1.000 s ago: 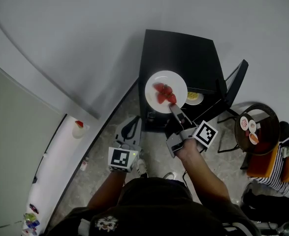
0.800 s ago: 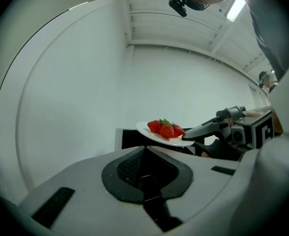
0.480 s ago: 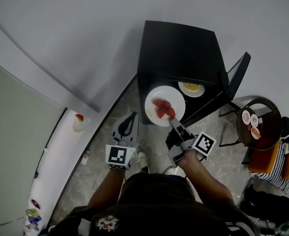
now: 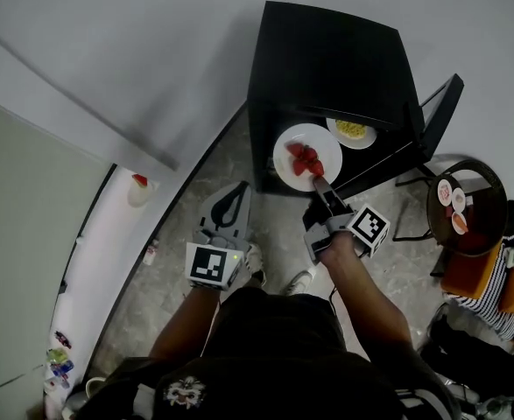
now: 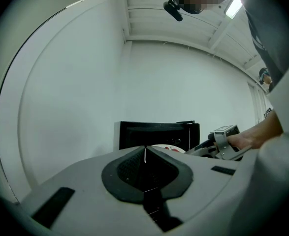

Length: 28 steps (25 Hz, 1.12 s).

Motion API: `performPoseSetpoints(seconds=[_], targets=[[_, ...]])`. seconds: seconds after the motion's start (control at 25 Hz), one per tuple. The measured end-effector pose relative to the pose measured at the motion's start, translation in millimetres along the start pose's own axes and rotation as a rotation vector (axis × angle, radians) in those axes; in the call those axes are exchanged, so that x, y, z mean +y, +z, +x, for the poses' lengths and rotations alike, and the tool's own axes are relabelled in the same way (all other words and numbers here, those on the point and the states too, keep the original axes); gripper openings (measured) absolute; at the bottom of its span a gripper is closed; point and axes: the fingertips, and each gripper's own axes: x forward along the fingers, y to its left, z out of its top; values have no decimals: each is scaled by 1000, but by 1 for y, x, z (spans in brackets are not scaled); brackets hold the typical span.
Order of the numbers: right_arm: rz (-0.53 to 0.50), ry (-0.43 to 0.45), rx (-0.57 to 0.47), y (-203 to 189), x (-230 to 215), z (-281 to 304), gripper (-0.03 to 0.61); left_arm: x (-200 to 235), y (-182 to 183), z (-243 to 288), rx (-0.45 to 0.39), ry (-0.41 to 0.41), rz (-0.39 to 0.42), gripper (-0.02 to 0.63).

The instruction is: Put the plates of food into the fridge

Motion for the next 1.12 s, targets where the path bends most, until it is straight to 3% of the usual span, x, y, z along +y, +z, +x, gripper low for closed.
performPoseSetpoints(seconds=[0.6, 0.92, 1.12], targets=[[54, -45, -147, 32, -34, 88, 34, 22, -38, 10, 70, -24, -25, 21], [144, -53, -222, 38, -33, 119, 34, 25, -45, 20, 78, -48, -34, 21], [127, -48, -219, 39, -24, 132, 34, 28, -45, 26, 75, -52, -33, 21]])
